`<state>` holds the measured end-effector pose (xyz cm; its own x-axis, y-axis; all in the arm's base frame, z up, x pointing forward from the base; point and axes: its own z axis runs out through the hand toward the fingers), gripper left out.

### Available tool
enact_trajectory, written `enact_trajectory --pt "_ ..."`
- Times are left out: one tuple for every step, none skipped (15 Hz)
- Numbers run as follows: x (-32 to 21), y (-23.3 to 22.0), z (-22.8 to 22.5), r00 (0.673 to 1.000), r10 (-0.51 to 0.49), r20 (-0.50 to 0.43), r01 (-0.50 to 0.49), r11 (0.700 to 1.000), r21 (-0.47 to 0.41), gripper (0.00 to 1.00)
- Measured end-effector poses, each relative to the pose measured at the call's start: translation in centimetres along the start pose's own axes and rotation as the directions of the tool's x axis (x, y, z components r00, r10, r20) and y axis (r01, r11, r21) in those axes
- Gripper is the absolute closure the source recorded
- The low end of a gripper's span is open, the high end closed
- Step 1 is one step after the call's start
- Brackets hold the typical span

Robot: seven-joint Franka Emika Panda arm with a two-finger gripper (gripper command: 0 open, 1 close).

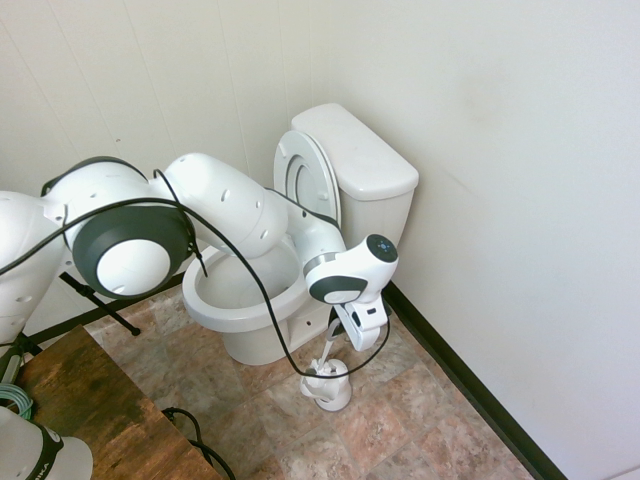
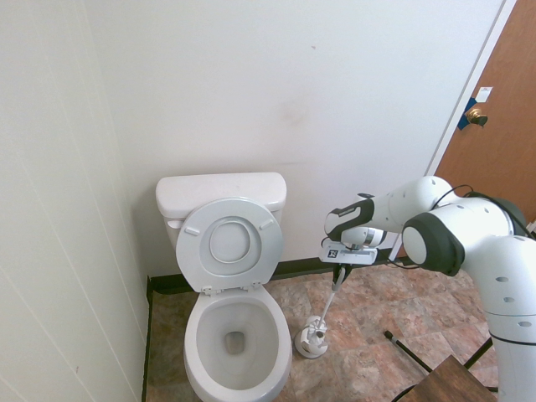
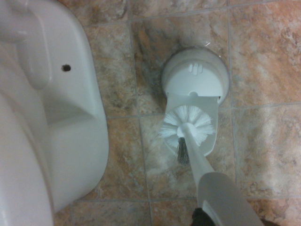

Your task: Clean the toilet

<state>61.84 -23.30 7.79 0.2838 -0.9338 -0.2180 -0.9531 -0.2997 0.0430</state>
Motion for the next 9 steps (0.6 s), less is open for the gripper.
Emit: enact_trajectory --pt "0.7 -0.3 0.9 1.000 0.011 -0.003 -0.011 1.000 -0.002 1.00" --pt "1.5 -0.6 1.7 1.000 0.018 -0.005 -0.018 1.000 -0.002 1.00" --pt "2.1 -0.8 2.4 1.000 0.025 -0.004 -0.025 1.000 -0.004 1.00" --pt "2.5 -1.2 3.2 0.999 0.033 0.000 -0.033 0.999 -0.009 1.00" --pt "2.8 -1.5 4.1 0.999 0.039 0.007 -0.038 0.999 -0.017 1.00" --pt "2.9 -2.0 5.1 0.999 0.041 0.012 -0.040 0.999 -0.024 1.00" --pt "3.0 -2.4 5.9 0.999 0.042 0.015 -0.041 0.999 -0.028 1.00" --pt "3.1 -2.9 6.4 0.999 0.043 0.014 -0.043 0.999 -0.031 1.00" --pt "3.0 -3.3 6.7 0.999 0.045 0.010 -0.045 0.998 -0.036 1.00"
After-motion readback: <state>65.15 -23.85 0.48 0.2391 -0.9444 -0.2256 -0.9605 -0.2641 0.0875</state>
